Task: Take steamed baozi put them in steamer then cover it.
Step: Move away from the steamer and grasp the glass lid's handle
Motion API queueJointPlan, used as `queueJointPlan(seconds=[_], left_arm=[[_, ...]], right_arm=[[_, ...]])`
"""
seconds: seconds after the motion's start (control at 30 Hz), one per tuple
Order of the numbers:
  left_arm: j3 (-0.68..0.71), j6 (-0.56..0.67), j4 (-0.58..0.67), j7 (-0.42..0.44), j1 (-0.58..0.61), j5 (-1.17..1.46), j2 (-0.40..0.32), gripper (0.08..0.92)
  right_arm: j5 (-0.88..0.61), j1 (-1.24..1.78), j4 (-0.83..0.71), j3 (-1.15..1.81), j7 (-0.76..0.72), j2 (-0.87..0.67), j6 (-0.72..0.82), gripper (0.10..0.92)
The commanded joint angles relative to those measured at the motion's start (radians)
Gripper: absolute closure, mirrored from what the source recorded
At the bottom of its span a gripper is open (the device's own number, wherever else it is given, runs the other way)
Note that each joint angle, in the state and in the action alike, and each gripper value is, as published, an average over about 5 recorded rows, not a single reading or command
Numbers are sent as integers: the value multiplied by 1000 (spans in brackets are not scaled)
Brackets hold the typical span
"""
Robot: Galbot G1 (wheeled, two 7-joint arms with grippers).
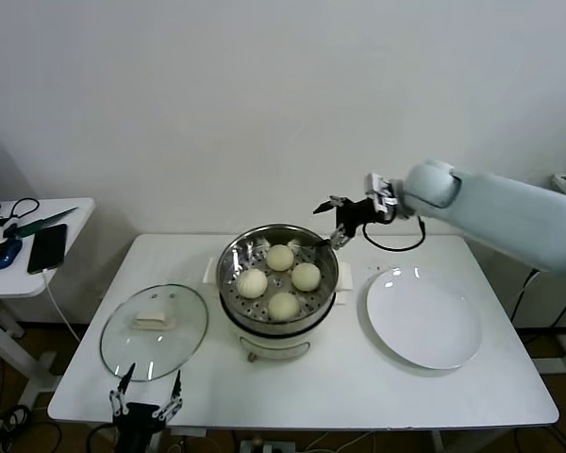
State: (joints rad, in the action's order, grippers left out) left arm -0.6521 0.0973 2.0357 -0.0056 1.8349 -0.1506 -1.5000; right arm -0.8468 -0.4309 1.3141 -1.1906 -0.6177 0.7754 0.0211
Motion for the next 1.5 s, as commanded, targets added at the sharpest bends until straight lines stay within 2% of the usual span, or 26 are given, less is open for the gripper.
queueJointPlan(seconds=[0.03,0.33,0.53,0.7,0.87,0.93,1.1,1.33,1.5], left_arm=[[-10,-2,15,-1,-4,-37,-9,177],[-41,-11,56,44,-11,-177,-6,177],[-71,-35,55,34,-72,-382,-5,177],[-101,-50,50,-16,-135,-674,23,177],[-121,-73,27,-64,-173,-1084,74,177],[-116,-89,6,-57,-183,-1182,98,177],[-75,-129,-92,-38,-236,-1239,145,177],[-25,-105,-256,-47,-342,-1241,184,177],[-18,-63,-370,-55,-408,-1286,186,177]], right_arm=[[-6,528,90,562,270,-216,-172,203],[39,1005,110,1063,306,-195,-196,203],[92,1261,150,1328,337,-122,-194,203],[133,1452,214,1506,365,-33,-148,203],[189,1568,243,1624,368,49,-130,203],[194,1591,246,1650,367,68,-128,203],[230,1625,233,1674,372,99,-120,203],[283,1665,233,1696,381,136,-88,203],[304,1671,235,1700,383,153,-87,203]])
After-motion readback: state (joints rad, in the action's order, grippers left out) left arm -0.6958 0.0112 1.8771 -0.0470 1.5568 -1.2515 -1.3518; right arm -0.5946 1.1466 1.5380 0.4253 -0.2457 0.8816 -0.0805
